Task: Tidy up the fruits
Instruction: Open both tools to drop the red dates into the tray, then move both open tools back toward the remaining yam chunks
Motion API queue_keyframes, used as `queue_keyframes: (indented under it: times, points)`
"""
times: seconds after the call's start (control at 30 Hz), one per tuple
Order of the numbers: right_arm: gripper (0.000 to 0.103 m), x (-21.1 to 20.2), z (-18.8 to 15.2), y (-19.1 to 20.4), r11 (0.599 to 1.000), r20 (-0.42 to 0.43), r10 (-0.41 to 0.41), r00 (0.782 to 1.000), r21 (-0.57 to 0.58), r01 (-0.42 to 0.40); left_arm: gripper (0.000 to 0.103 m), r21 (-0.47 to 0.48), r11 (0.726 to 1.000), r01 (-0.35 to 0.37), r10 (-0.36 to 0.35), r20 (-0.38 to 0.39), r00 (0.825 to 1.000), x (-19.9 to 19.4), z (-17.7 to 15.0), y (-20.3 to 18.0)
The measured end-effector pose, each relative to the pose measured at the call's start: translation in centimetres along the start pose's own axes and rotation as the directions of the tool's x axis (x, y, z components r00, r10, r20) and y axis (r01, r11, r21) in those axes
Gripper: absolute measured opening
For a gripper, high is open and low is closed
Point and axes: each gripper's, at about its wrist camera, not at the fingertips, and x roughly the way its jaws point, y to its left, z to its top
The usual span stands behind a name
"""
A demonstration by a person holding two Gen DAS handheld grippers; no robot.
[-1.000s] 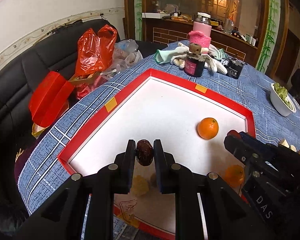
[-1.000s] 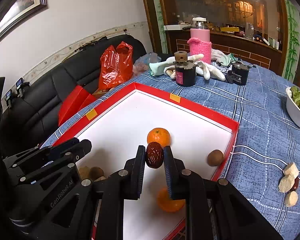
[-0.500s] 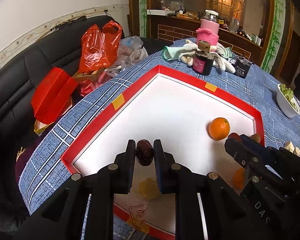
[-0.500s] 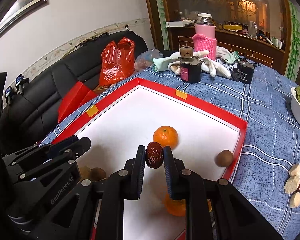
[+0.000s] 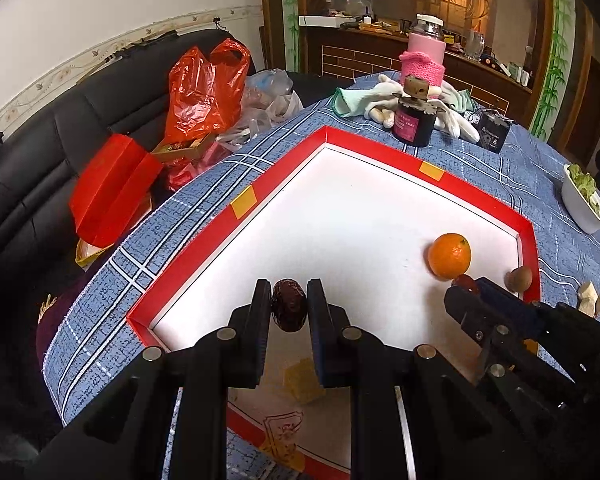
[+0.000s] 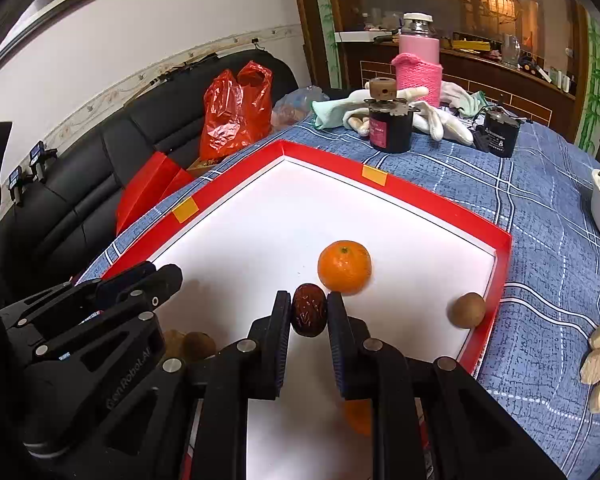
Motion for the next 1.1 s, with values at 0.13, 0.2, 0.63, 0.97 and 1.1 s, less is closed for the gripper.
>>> queue_keyframes:
  times: [0.13, 0.2, 0.63, 0.97, 1.1]
  points:
    - [0.019, -0.2, -0.1, -0.4, 1.0, 0.005, -0.013, 1.0, 0.015, 0.013, 0.017, -0.01, 1.0, 0.016, -0.016, -0.009, 1.0, -0.2, -0.1, 0.1]
    - [0.023, -0.3, -0.1, -0.6, 1.0, 0.001, -0.009, 1.0, 0.02, 0.009, 0.019, -0.021, 1.0, -0.004, 0.004, -0.003, 1.0, -0.4, -0.1, 0.3]
    - [0.058, -7.2, -1.3, -2.6, 0.997, 0.154, -0.034, 0.988, 0.067, 0.023, 0.063, -0.022, 1.0, 0.022, -0.02, 0.067, 0.998, -3.9, -0.4, -0.2]
    - [0.066, -13.6, -7.8, -14.2, 0.963, 0.149, -0.236, 0.96, 0.169, 0.21, 0.063, 0.04, 0.986, 0.161, -0.164, 0.102, 0.981, -6.2, -2.5, -5.1]
    - [0.059, -13.6, -9.9, -19.8, 0.931, 0.069, -0.292, 0.954, 0.249, 0.267, 0.063, 0.13, 0.97, 0.207, -0.22, 0.103, 0.97, -6.8, -3.3, -9.0]
